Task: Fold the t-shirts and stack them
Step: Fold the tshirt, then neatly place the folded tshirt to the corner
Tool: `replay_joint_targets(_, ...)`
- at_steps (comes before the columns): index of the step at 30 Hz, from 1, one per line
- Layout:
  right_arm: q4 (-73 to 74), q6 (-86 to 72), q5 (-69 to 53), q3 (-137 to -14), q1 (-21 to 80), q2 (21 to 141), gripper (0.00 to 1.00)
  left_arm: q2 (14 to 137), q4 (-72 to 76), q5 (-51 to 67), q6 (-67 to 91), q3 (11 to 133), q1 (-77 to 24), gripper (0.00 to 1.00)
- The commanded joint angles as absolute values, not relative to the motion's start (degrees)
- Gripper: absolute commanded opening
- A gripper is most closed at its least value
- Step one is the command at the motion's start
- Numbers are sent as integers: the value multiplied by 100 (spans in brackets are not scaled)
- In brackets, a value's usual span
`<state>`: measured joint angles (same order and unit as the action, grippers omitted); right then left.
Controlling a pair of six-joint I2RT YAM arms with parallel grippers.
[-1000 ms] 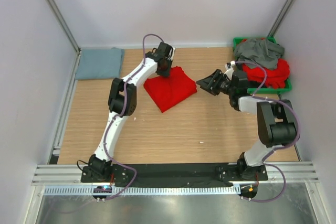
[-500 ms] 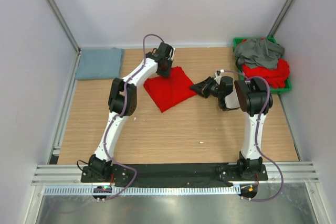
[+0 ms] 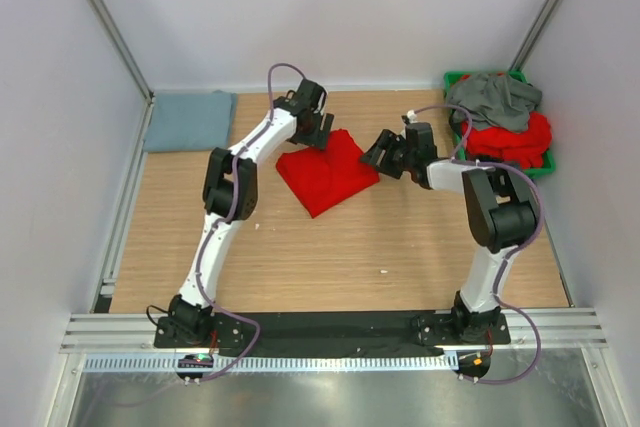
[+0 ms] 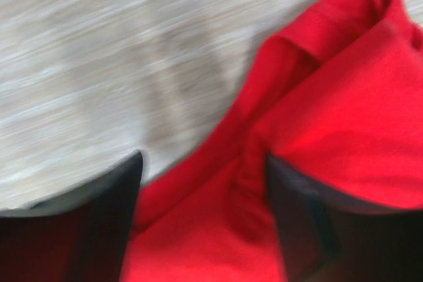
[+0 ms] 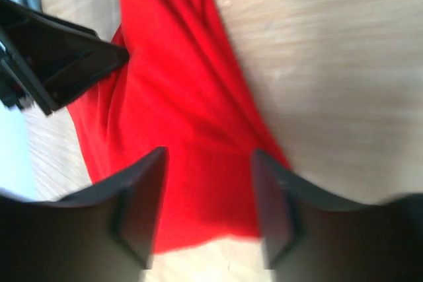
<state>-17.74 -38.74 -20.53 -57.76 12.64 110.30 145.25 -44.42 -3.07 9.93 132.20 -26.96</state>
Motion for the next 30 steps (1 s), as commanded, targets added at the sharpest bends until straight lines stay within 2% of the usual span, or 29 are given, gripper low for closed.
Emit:
replay_joint_targets(1,-415,-3182,-1512,-5984,1397,10154,69,13390,-4685,-694,1089,13053,-2610,80)
replay_joint_targets(4,271,-2902,-1222,-6126,1468,9292,77,12599,-4457,-817,1467,12517,-2575,91)
replay_joint_targets(5,542,-2874,-1135,-6109,1476,9038,79,12438,-4395,-843,1590,12237,-2532,91)
replay_joint_targets(9,1028,-2821,-905,-5679,1477,7581,87,11656,-4184,-896,2082,11235,-2408,92)
replay_joint_targets(16,1116,-3207,-1002,-3511,1977,5646,91,10662,-3227,-291,3163,8836,-2110,93)
replay_joint_targets(21,529,-3752,-1134,-2480,2390,4914,92,10398,-1611,570,4585,7279,-1960,95)
replay_joint_targets(30,-156,-3972,-1134,-1364,2725,4255,93,10608,-537,352,5720,6601,-1960,96)
